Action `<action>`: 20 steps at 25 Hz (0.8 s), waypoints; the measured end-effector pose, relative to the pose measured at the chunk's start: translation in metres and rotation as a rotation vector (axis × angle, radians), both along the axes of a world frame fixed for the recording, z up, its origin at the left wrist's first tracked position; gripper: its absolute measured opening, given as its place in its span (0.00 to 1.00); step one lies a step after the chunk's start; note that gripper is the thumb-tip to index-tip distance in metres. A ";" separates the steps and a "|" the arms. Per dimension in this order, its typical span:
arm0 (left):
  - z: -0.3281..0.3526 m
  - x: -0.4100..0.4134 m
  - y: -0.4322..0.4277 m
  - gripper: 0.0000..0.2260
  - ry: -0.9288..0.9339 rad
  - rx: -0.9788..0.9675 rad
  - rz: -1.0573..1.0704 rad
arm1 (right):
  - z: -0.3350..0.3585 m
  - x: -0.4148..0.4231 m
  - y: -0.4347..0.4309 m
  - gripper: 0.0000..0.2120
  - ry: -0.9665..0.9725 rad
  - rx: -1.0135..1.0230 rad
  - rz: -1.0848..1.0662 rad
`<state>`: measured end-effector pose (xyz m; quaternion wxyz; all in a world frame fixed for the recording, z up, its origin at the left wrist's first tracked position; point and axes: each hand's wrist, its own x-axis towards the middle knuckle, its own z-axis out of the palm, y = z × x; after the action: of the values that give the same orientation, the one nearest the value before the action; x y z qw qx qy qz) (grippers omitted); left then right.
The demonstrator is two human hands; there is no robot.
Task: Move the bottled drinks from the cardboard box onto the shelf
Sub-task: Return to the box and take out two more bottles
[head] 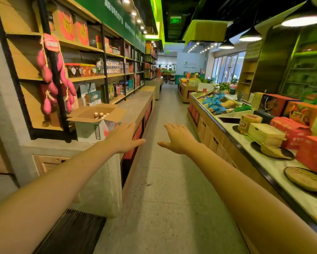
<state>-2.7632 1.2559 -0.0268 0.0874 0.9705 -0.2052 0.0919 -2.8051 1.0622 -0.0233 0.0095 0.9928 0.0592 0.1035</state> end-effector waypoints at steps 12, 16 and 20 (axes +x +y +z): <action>-0.024 0.334 -0.086 0.34 0.097 -0.087 0.032 | -0.024 0.349 -0.103 0.34 0.025 0.011 -0.003; -0.019 0.444 -0.089 0.37 0.079 -0.101 0.135 | -0.007 0.481 -0.123 0.32 0.020 0.007 0.107; -0.014 0.527 -0.076 0.32 0.041 -0.148 0.256 | -0.001 0.601 -0.096 0.34 0.022 0.040 0.266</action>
<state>-2.2365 1.1794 -0.0413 0.1507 0.9812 -0.0707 0.0974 -2.2039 0.9662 -0.0240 -0.0249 0.9773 0.1881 0.0940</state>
